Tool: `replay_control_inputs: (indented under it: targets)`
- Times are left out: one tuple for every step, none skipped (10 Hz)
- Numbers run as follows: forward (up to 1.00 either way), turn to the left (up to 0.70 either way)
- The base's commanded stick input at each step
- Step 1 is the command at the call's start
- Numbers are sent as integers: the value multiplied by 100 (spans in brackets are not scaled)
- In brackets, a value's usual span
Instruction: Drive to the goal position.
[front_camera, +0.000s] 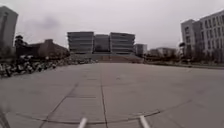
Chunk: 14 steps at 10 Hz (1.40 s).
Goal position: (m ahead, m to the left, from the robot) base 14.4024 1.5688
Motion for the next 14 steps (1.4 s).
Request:
replay_control_inputs:
  targets:
    - [100, 0]
    - [100, 0]
    - [100, 0]
    - [100, 0]
    - [100, 0]
    - [100, 0]
    - [100, 0]
    - [100, 0]
    - [100, 0]
    - [100, 0]
    - [100, 0]
    - [100, 0]
    - [100, 0]
    - [100, 0]
